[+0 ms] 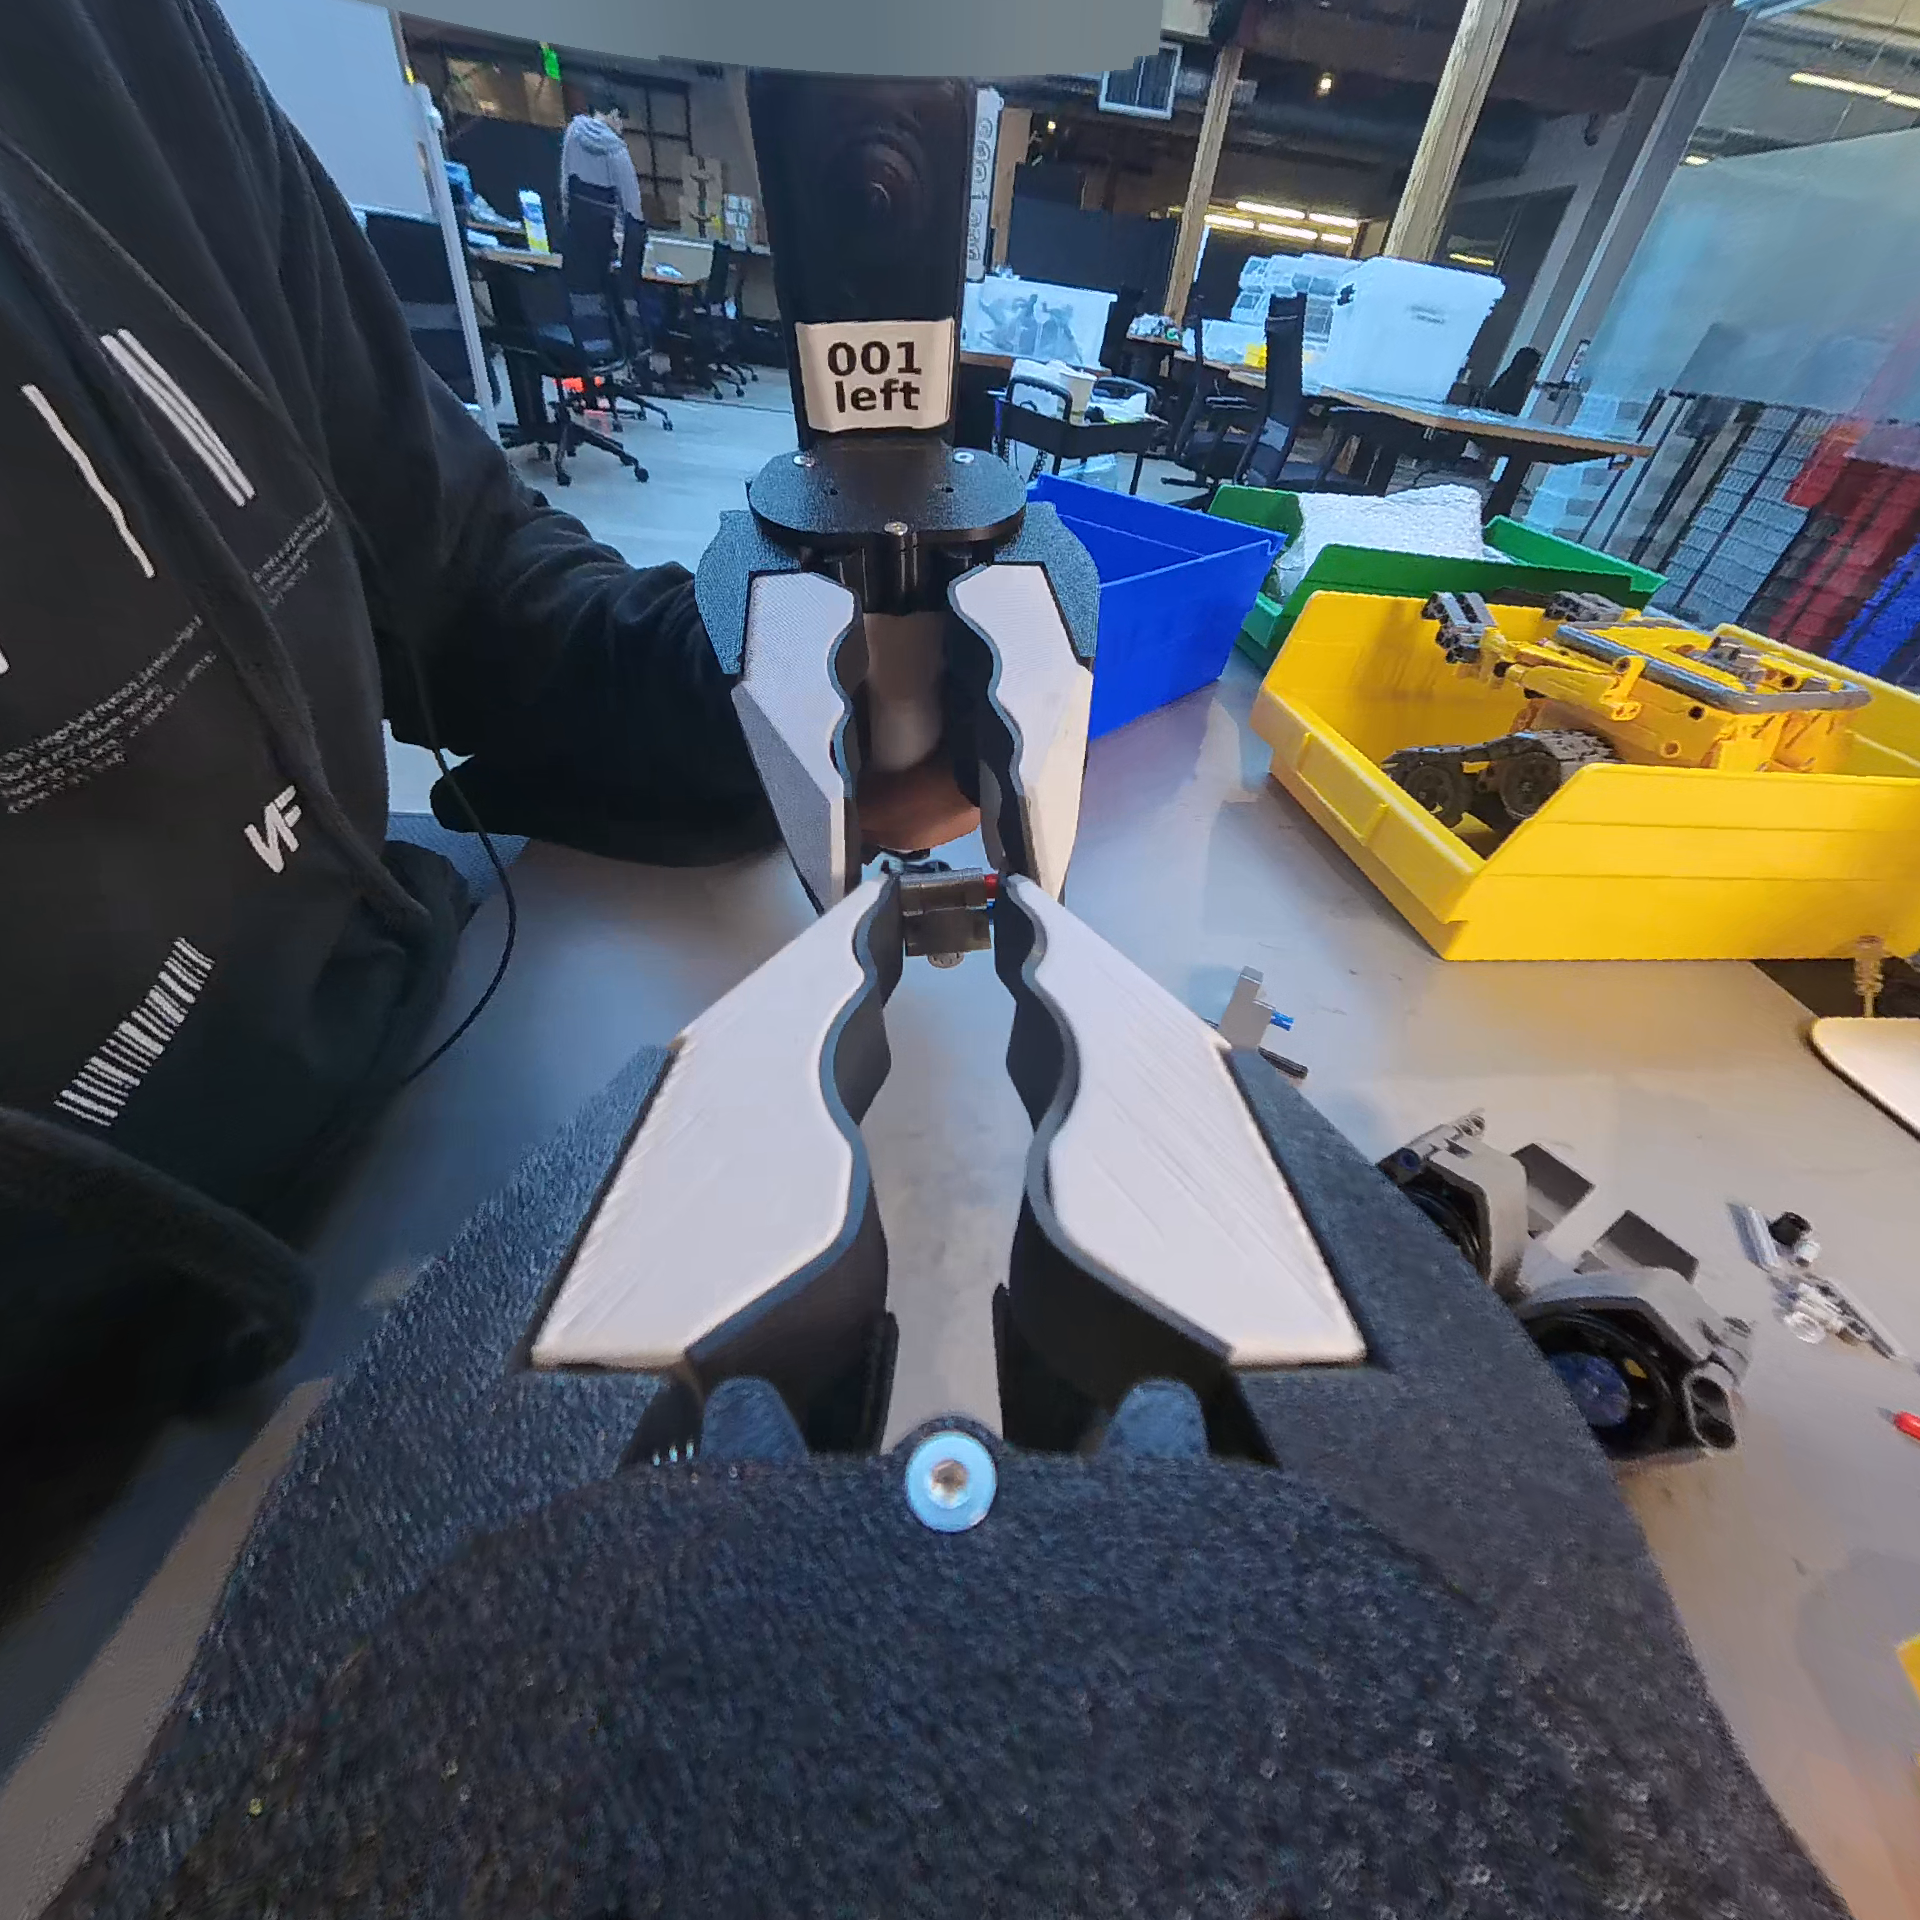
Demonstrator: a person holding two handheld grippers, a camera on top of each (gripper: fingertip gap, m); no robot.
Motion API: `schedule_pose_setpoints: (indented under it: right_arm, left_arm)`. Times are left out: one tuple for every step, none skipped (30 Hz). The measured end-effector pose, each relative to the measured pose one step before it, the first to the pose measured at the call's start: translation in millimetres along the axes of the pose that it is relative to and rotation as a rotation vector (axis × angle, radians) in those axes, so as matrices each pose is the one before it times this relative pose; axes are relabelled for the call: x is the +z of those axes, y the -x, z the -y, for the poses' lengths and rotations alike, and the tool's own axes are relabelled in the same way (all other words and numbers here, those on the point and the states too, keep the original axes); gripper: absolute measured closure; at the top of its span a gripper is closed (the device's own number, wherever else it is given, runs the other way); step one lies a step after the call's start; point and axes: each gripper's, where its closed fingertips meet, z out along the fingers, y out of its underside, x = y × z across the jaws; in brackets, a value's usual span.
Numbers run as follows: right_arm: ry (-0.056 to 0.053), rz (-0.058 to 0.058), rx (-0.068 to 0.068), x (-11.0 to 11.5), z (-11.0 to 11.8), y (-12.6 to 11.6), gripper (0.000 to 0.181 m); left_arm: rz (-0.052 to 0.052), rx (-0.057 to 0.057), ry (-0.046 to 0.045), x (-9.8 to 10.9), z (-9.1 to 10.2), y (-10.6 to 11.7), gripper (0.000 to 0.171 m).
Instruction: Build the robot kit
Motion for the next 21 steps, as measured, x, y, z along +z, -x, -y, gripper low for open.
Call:
schedule_pose_setpoints:
  right_arm:
    - [-0.0038, 0.0004, -0.0018, -0.35, 0.2, 0.23, 0.167]
    - [-0.0045, -0.0037, -0.0031, -0.23, 0.84, -0.21, 0.167]
    - [0.0015, -0.0036, -0.0062, -0.21, 0.36, -0.34, 0.166]
    - [-0.0018, -0.0031, -0.0072, -0.49, 0.75, -0.54, 0.167]
    - [0.0053, -0.0035, -0.0065, -0.39, -0.47, -0.44, 0.167]
    - [0.0038, -0.0063, -0.0101, -0.18, -0.54, -0.32, 0.167]
    - [0.0025, 0.0001, 0.0015, -0.19, -0.72, 0.3, 0.167]
    - [-0.0021, -0.0014, -0.0002, -0.43, 0.05, -0.05, 0.167]
    - [-0.004, -0.0009, 0.0008, -0.43, 0.71, 0.06, 0.167]
    - [-0.008, 0.0004, 0.0086, -0.4, 1.07, -0.38, 0.167]
    - [-0.0131, -0.004, 0.011, -0.05, 1.67, -1.14, 0.166]
    - [-0.009, -0.0013, 0.0108, 0.06, 1.61, -1.12, 0.166]
    - [-0.0129, -0.0024, 0.0078, -0.22, 2.55, -1.52, 0.166]
    - [-0.0165, -0.0094, 0.0143, 0.24, 3.06, -2.35, 0.166]
    - [-0.0048, -0.0049, 0.0074, 0.61, 0.79, -1.14, 0.166]
    - [-0.0028, -0.0112, 0.0028, -0.12, -0.15, -1.63, 0.165]
    - [-0.0156, -0.005, 0.0099, -1.34, 1.73, -1.12, 0.165]
    - [-0.0223, -0.0021, 0.0198, -1.99, 2.93, -1.39, 0.165]
    - [-0.0124, -0.0108, 0.0113, -1.52, 1.94, -2.98, 0.165]
    - [0.0034, -0.0035, -0.0035, -0.52, -0.19, -1.29, 0.165]
    - [0.0061, 0.0073, -0.0077, 0.4, -0.63, 1.35, 0.165]
  left_arm:
    - [0.0, -0.0003, -0.0044, 0.09, 0.29, -0.34, 0.14]
    - [-0.0013, -0.0009, -0.00463, -0.02, 0.68, -0.39, 0.14]
    - [0.0025, 0.0059, -0.00077, 0.17, 0.46, -0.25, 0.14]
    - [0.0058, 0.0047, -0.00101, 0.4, 0.56, 0.11, 0.14]
    - [0.0043, 0.0023, 0.00358, 0.4, -0.48, 0.24, 0.14]
    - [0.0008, 0.0013, 0.00232, 0.37, -0.48, -0.01, 0.14]
    - [0.0, 0.0002, 0.00137, 0.33, -0.47, -0.24, 0.14]
    - [0.0026, 0.001, -0.00265, 0.32, 0.25, -0.01, 0.141]
    - [-0.0006, -0.002, -0.00456, 0.14, 0.87, 0.0, 0.14]
    - [-0.0024, -0.0063, -0.00643, -0.22, 1.39, 0.57, 0.14]
    - [-0.0019, -0.0052, -0.00831, -0.38, 1.86, 1.12, 0.14]
    - [-0.0055, -0.007, -0.01225, -0.35, 2.1, 1.11, 0.139]
    - [-0.0047, -0.0147, -0.0236, -0.57, 3.24, 1.43, 0.139]
    - [0.0029, -0.0109, -0.02065, -0.97, 2.56, 1.68, 0.138]
    - [0.0026, 0.0017, -0.00397, -1.53, 0.62, 0.87, 0.137]
    - [0.0056, 0.0119, 0.00027, -2.49, 0.15, 0.77, 0.134]
    - [0.004, 0.0102, 0.00044, -2.23, -0.26, 0.75, 0.135]
    - [-0.0019, -0.0008, 0.01085, -1.12, -2.18, 0.6, 0.137]
    - [0.0003, -0.0048, 0.01521, -0.34, -2.84, 1.01, 0.136]
    - [-0.0041, -0.0032, 0.00678, 0.0, -1.44, -0.03, 0.138]
    - [-0.0046, -0.0072, -0.00152, 0.41, 0.52, -0.52, 0.145]
